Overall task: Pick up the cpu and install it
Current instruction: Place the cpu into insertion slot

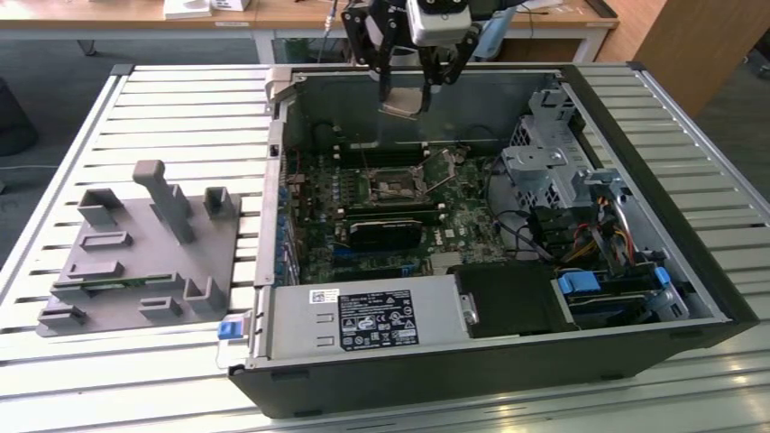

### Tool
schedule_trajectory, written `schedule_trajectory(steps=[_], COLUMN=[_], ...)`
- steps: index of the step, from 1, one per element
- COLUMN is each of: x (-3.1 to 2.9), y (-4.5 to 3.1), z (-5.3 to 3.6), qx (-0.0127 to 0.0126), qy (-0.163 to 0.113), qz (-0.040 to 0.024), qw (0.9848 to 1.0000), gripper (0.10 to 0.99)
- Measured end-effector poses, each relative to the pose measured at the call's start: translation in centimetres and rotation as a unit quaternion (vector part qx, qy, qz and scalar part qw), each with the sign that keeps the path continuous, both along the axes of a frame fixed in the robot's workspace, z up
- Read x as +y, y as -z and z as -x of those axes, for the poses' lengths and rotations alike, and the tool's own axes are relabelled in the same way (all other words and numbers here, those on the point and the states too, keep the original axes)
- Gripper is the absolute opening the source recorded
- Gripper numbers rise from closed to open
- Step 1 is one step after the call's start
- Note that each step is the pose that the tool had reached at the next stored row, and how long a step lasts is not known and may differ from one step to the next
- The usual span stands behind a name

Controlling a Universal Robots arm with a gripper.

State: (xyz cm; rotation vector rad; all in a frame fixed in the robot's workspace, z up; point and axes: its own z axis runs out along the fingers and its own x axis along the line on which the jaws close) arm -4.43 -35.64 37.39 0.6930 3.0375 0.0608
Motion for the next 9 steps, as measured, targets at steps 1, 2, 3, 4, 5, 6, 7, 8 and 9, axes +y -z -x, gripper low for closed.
schedule_trajectory(steps=[1,2,3,4,5,6,7,8,9], x=[0.0,0.0,0.0,0.0,0.0,0.0,0.0,0.0,0.0], y=[0.0,0.0,0.01,0.01,0.01,0.01,0.02,0.02,0.02], z=[0.0,0.0,0.0,0.0,0.0,0.0,0.0,0.0,0.0], qx=[0.0,0.0,0.0,0.0,0.0,0.0,0.0,0.0,0.0], qy=[0.003,0.006,0.01,0.013,0.016,0.019,0.022,0.025,0.028], qz=[0.0,0.0,0.0,0.0,0.0,0.0,0.0,0.0,0.0], qw=[1.0,1.0,1.0,0.9999,0.9999,0.9998,0.9998,0.9997,0.9996], gripper=[0.529,0.529,0.529,0.529,0.529,0.529,0.529,0.529,0.529])
